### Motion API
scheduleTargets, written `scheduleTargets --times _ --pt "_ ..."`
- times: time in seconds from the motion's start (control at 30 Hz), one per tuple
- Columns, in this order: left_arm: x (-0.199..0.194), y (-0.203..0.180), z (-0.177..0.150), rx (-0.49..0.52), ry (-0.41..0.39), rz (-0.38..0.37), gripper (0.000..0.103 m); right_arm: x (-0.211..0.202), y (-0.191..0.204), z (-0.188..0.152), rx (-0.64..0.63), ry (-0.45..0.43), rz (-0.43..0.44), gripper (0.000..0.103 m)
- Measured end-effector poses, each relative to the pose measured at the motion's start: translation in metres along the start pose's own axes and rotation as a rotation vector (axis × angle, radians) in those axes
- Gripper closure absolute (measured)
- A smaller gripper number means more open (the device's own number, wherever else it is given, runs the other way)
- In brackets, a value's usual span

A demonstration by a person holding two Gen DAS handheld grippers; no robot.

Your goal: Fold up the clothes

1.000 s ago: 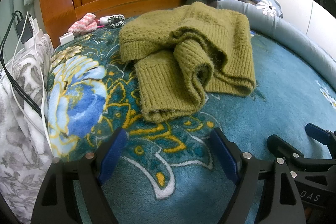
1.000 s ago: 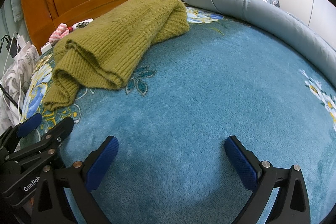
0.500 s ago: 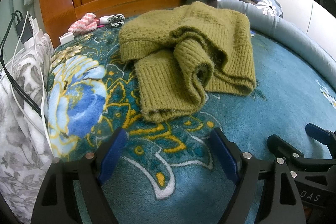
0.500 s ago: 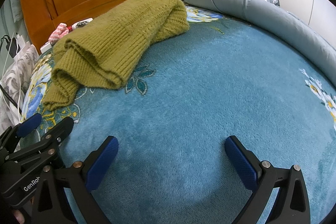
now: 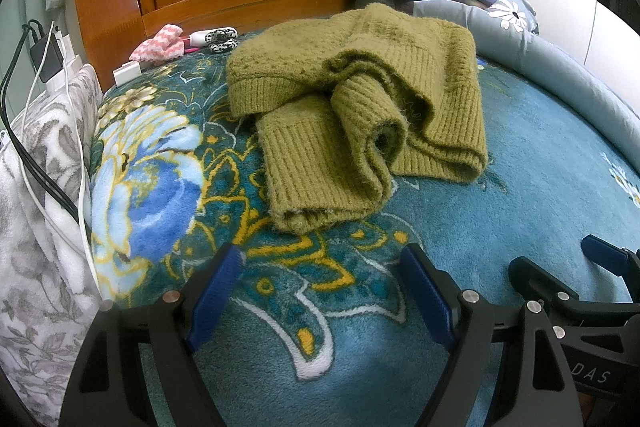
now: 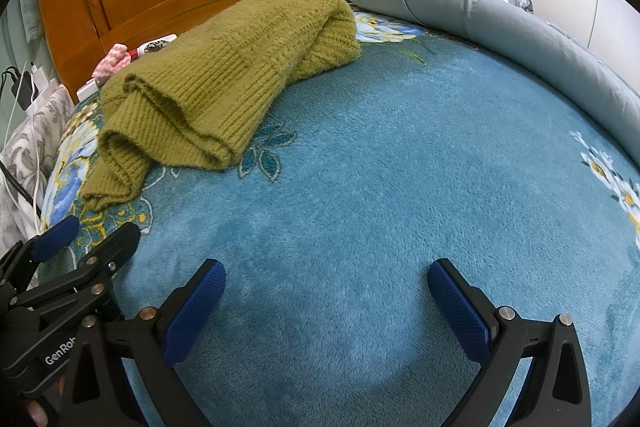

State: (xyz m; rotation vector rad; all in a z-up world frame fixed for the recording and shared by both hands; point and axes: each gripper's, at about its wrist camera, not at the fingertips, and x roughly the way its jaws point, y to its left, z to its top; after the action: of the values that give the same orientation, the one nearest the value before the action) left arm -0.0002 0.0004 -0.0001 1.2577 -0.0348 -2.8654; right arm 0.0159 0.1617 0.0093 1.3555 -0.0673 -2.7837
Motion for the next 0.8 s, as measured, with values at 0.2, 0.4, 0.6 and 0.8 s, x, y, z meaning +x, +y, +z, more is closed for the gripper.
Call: scheduleTargets --times 0.2,0.4,0.6,0.8 --pt "0.0 0.0 0.0 0.0 0.0 0.001 0.02 -0.001 0.0 -0.001 0.001 0.004 0.003 0.0" --pt "-0.001 0.001 0.001 -0.003 -0.002 -0.009 0.02 -0.002 0.0 -0.001 0.001 0.004 0.003 0.0" --pt "-0.004 0.006 0.002 -0.02 -0.011 -0.04 0.02 -0.004 0.001 -0.002 0.003 -0.003 -0.001 0.0" --pt "-0.022 0.029 0.004 -0.118 -0.07 -0.089 0.02 -0.021 0.003 0.001 0.013 -0.064 0.024 0.001"
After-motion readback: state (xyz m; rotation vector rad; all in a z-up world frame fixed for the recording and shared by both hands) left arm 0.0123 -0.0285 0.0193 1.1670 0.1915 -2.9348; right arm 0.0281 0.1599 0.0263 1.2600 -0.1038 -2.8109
